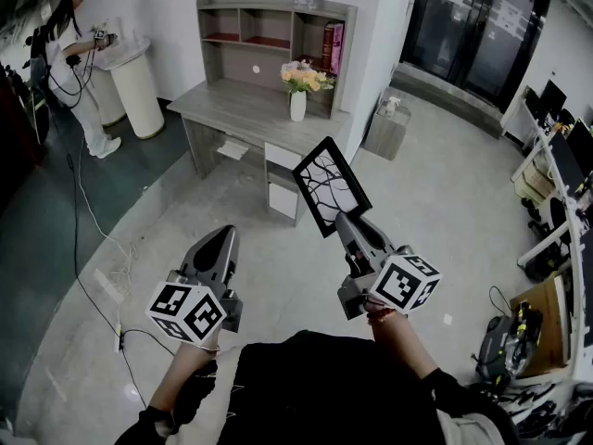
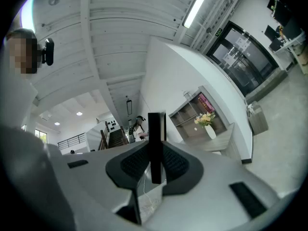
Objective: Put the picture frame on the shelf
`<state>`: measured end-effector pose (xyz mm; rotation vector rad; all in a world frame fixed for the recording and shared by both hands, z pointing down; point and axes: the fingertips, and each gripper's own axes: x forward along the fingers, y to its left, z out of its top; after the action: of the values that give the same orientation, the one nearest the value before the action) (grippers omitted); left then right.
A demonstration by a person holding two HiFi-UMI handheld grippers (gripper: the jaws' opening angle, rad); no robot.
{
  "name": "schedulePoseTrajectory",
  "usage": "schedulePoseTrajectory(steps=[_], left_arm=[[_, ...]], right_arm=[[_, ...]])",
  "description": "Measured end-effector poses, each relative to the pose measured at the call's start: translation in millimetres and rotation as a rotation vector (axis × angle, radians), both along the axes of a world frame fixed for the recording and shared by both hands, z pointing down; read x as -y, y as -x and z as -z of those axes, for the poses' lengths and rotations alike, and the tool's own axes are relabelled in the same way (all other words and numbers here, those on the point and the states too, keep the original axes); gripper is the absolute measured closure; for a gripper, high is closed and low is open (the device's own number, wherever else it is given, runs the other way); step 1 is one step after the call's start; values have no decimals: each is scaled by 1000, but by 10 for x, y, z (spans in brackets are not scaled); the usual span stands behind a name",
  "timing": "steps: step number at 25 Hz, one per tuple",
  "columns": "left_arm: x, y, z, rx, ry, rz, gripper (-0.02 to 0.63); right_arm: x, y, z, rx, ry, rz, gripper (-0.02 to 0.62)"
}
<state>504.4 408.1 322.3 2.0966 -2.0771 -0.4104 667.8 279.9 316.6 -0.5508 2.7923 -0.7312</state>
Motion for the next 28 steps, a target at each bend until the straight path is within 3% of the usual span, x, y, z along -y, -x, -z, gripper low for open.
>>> schedulePoseTrajectory(steps=[12, 20, 28], left_arm=[[-33, 11, 24, -15, -2, 9, 594], [-162, 2, 55, -20, 6, 49, 594], [-485, 730, -259, -42, 25, 57, 594]], right_arm=[[-6, 31, 7, -14, 7, 14, 519], [-18, 13, 54, 47, 103, 29, 518], [-372, 807, -326, -15, 114, 53, 517]])
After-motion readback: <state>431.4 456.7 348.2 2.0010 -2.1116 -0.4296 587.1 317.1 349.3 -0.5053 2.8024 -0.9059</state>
